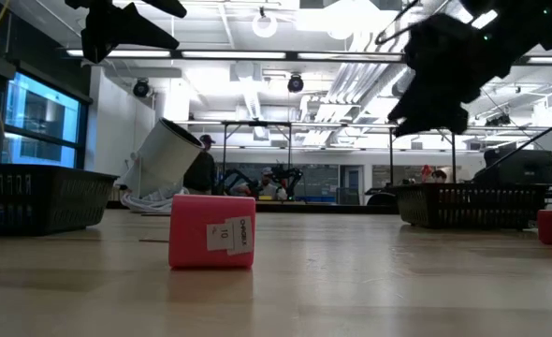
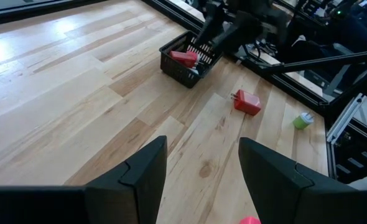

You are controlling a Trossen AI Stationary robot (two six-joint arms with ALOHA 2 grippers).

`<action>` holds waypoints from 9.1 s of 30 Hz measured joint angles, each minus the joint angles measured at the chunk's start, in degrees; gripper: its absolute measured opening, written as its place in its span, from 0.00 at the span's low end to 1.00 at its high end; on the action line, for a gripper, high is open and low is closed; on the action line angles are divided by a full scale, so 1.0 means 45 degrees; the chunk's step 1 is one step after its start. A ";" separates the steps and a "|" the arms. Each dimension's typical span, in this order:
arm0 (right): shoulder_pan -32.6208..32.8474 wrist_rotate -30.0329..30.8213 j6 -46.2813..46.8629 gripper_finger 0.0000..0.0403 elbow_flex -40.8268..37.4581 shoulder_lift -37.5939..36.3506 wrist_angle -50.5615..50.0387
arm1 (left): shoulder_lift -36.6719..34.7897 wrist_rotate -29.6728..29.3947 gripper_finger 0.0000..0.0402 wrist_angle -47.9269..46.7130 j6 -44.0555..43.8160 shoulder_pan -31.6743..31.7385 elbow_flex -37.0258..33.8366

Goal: Pick & Place Office items
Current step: Put the pink charger adapter into the right black bin

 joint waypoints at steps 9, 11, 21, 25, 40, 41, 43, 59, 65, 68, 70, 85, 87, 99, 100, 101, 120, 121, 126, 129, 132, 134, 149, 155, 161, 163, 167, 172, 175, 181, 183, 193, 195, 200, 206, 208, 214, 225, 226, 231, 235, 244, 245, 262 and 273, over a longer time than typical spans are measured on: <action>0.0817 -0.1346 -0.1108 0.41 0.0000 0.2191 0.4383 | 0.0000 0.0000 0.48 0.0000 0.0005 0.0000 0.0000; 0.0983 -0.1569 -0.1666 0.41 0.0004 0.2699 0.5514 | 0.0000 0.0002 0.48 0.0000 0.0000 0.0000 0.0000; 0.2155 -0.1213 -0.5609 0.41 0.1755 0.4625 0.6608 | -0.0001 -0.0001 0.48 0.0005 0.0001 0.0000 0.0000; 0.2643 -0.1107 -0.6385 0.41 0.2437 0.5476 0.6615 | -0.0001 0.0000 0.48 0.0005 0.0005 0.0000 0.0000; 0.3933 -0.0503 -0.6850 0.41 0.4639 0.8834 0.6785 | -0.0005 0.0001 0.48 0.0000 0.0000 0.0000 0.0000; 0.3964 -0.0433 -0.6846 0.41 0.4739 0.9048 0.6831 | -0.0005 -0.0002 0.48 0.0001 0.0000 0.0000 0.0000; 0.4042 -0.0179 -0.6807 0.41 0.4880 0.9431 0.6897 | 0.0000 0.0002 0.48 0.0000 0.0000 0.0000 0.0000; 0.4871 0.0561 -0.6491 0.56 0.5212 1.1130 0.8076 | -0.0004 -0.0002 0.48 0.0012 0.0001 0.0000 0.0000; 0.5213 0.0814 -0.6486 0.58 0.5217 1.1960 0.9248 | -0.0005 0.0003 0.48 0.0044 0.0000 0.0000 0.0000; 0.5305 0.0978 -0.6449 0.58 0.5220 1.2162 0.9574 | -0.0005 0.0003 0.48 0.0049 0.0000 0.0000 0.0002; 0.5362 0.1185 -0.6436 0.58 0.5219 1.2249 0.9522 | -0.0005 -0.0002 0.48 0.0061 0.0000 0.0000 0.0001; 0.5393 0.1643 -0.5833 0.58 0.5244 1.2585 0.9558 | -0.0005 -0.0002 0.48 0.0102 0.0000 0.0000 0.0000; 0.5393 0.1634 -0.5758 0.58 0.5257 1.2822 0.9443 | -0.0005 0.0001 0.48 0.0123 0.0000 0.0000 0.0003; 0.5233 0.1485 -0.5708 0.58 0.5367 1.3169 1.0035 | -0.0005 -0.0002 0.48 0.0223 0.0000 0.0000 0.0005; 0.5220 0.1490 -0.5630 0.58 0.5367 1.3169 0.9992 | -0.0005 -0.0001 0.48 0.0225 0.0001 0.0000 0.0005; 0.5180 0.1491 -0.5499 0.58 0.5367 1.3169 0.9936 | -0.0005 -0.0002 0.48 0.0234 0.0001 0.0000 0.0005; 0.4995 0.1137 -0.5521 0.58 0.5785 1.3169 0.9447 | -0.0005 0.0002 0.48 0.0238 0.0000 0.0000 0.0005; 0.4985 0.1135 -0.5532 0.58 0.5785 1.3169 0.9445 | -0.0005 -0.0002 0.48 0.0238 0.0000 0.0000 0.0005; 0.4975 0.1157 -0.5821 0.58 0.5785 1.3169 0.9443 | -0.0005 -0.0001 0.48 0.0241 0.0000 0.0000 0.0005; 0.4961 0.1150 -0.5835 0.58 0.5785 1.3169 0.9447 | -0.0005 -0.0002 0.48 0.0238 0.0005 0.0000 0.0005; 0.4961 0.1150 -0.5869 0.58 0.5786 1.3169 0.9447 | -0.0005 -0.0002 0.48 0.0240 0.0002 0.0000 0.0005; 0.4961 0.1150 -0.5877 0.58 0.5826 1.3169 0.9433 | -0.0005 0.0000 0.48 0.0238 0.0005 0.0000 0.0005; 0.4375 -0.0053 -0.6214 0.58 0.6611 1.4082 0.9636 | -0.0005 -0.0002 0.48 0.0556 0.0000 0.0000 0.0005; 0.4378 -0.0044 -0.6399 0.58 0.6611 1.4082 0.9637 | -0.0005 -0.0002 0.48 0.0608 0.0004 0.0000 0.0005; 0.4378 -0.0026 -0.6443 0.58 0.6611 1.4082 0.9637 | -0.0005 0.0003 0.48 0.0661 0.0003 0.0000 0.0005; 0.4378 -0.0050 -0.6445 0.57 0.6611 1.4082 0.9637 | -0.0005 -0.0002 0.48 0.0662 0.0003 0.0000 0.0005; 0.4378 -0.0050 -0.6491 0.53 0.6606 1.4082 0.9642 | -0.0005 -0.0002 0.48 0.0665 0.0000 0.0000 0.0005; 0.4378 -0.0090 -0.6491 0.47 0.6601 1.4082 0.9642 | -0.0005 0.0003 0.48 0.0665 0.0000 0.0000 0.0005; 0.4378 -0.0157 -0.6491 0.44 0.6601 1.4082 0.9642 | -0.0005 -0.0002 0.48 0.0665 0.0002 0.0000 0.0005; 0.4378 -0.0157 -0.6496 0.38 0.6601 1.4082 0.9642 | -0.0005 0.0001 0.48 0.0665 0.0000 0.0000 0.0005; 0.4378 -0.0157 -0.6501 0.37 0.6601 1.4082 0.9642 | -0.0005 0.0003 0.48 0.0665 0.0000 0.0000 0.0005; 0.4407 -0.0147 -0.6540 0.37 0.6597 1.4078 0.9670 | -0.0005 -0.0002 0.48 0.0665 0.0004 0.0000 0.0005; 0.4420 -0.0152 -0.6540 0.36 0.6596 1.4078 0.9740 | -0.0005 -0.0002 0.48 0.0665 0.0000 0.0000 0.0005; 0.4504 0.0207 -0.6646 0.36 0.6591 1.4078 0.9754 | -0.0005 0.0001 0.48 0.0665 0.0000 0.0000 0.0005; 0.4674 0.0531 -0.6870 0.36 0.6591 1.4078 0.9800 | -0.0005 -0.0002 0.48 0.0661 0.0004 0.0000 0.0005; 0.4674 0.0548 -0.6843 0.36 0.6594 1.4078 0.9824 | -0.0005 -0.0002 0.48 0.0665 0.0001 0.0000 0.0005; 0.4669 0.1170 -0.6802 0.36 0.6591 1.3563 0.9383 | -0.0005 0.0001 0.48 0.0665 0.0000 0.0000 0.0005; 0.4665 0.2444 -0.6778 0.36 0.6572 1.1668 0.6751 | -0.0005 -0.0002 0.48 0.0704 0.0001 0.0000 0.0005; 0.4665 0.2425 -0.6708 0.36 0.6583 1.1548 0.6723 | -0.0005 -0.0002 0.48 0.0704 0.0003 0.0000 0.0005; 0.4572 0.2548 -0.6207 0.36 0.6062 1.0961 0.6547 | -0.0005 0.0002 0.48 0.0762 0.0004 0.0000 0.0005; 0.4466 0.3252 -0.5748 0.36 0.4957 1.0183 0.6837 | -0.0005 0.0003 0.48 0.0821 0.0003 0.0000 0.0005; 0.4592 0.5140 -0.4962 0.36 0.2404 0.7734 0.6438 | -0.0005 0.0001 0.48 0.0869 0.0002 0.0000 0.0005; 0.4608 0.5400 -0.4802 0.36 0.2115 0.7410 0.6259 | -0.0003 0.0003 0.48 0.0867 0.0002 0.0000 0.0005; 0.5087 0.8724 -0.0175 0.36 -0.0155 0.2510 -0.0320 | 0.0000 0.0000 0.48 0.1258 0.0000 0.0000 0.0005; 0.5191 0.8949 0.5783 0.36 -0.0155 0.1495 -0.5819 | 0.0000 -0.0002 0.48 0.1317 0.0000 0.0000 0.0005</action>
